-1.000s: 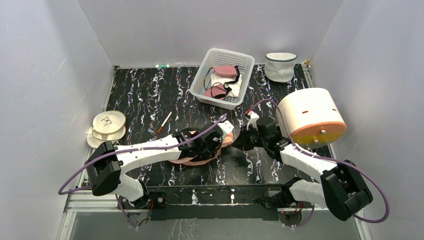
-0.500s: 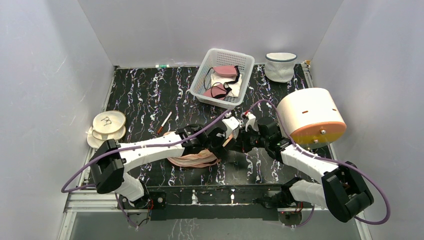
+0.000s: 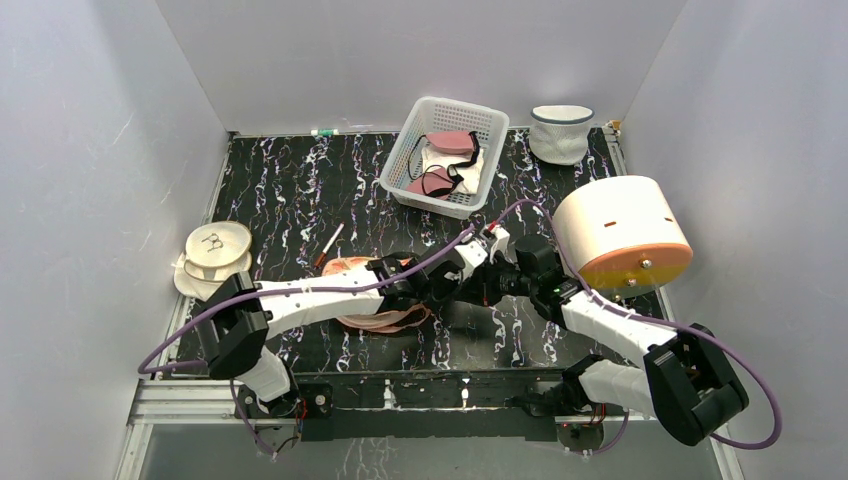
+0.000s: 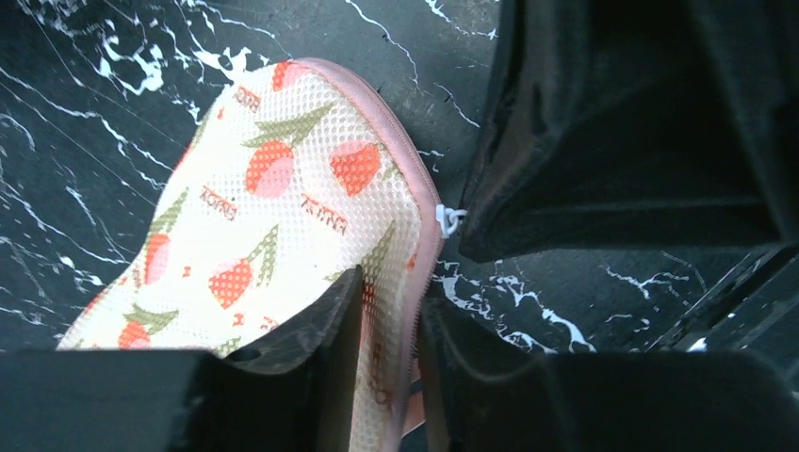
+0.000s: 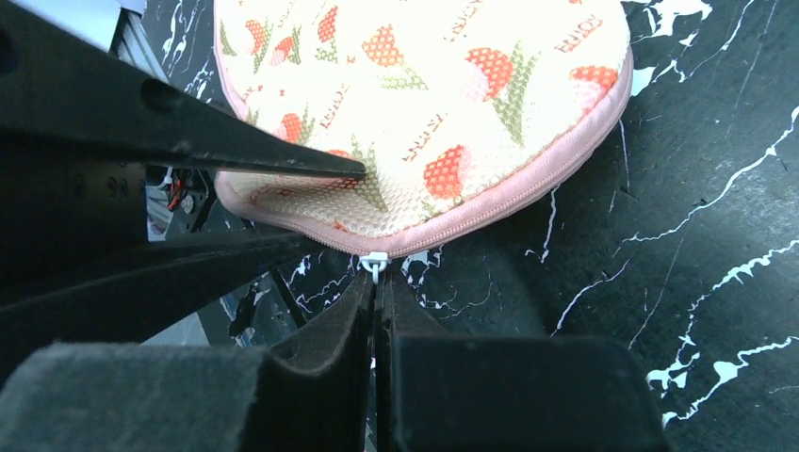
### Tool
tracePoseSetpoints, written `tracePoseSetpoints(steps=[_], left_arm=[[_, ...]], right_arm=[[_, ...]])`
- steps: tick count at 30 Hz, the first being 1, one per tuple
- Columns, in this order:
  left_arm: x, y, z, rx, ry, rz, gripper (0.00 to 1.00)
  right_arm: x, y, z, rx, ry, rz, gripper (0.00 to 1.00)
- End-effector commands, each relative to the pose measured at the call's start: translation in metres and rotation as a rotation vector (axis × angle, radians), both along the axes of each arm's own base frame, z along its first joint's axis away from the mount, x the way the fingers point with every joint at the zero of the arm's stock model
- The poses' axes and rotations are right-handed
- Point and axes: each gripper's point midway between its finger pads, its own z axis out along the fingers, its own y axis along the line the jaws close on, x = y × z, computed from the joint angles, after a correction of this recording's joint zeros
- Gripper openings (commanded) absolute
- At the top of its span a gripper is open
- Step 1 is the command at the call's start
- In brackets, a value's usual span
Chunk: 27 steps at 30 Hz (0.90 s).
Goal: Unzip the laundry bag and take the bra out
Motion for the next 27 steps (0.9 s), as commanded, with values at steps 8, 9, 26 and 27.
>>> tracePoseSetpoints(steps=[8,9,26,27], left_arm=[[0.001,0.036,0.037,0.025,-0.103,0.030,0.00],[0.001,0.038,0.040,0.021,-0.110,0.030,0.00],[-0.004,0.054,0.107,-0.165,-0.225,0.044,0.00],[-0.004,0.054,0.111,-0.178,-0.231,0.041,0.00]], right_arm=[[0.025,-0.009,0.018,-0.032,-0.138,-0.087,0.00],[0.026,-0.010,0.017,-0.037,-0.138,-0.091,0.00],[0.053,-0.003,0.007,-0.027,-0.149,0.030,0.00],[0.054,0.000,0.006,-0.019,-0.148,0.042,0.00]])
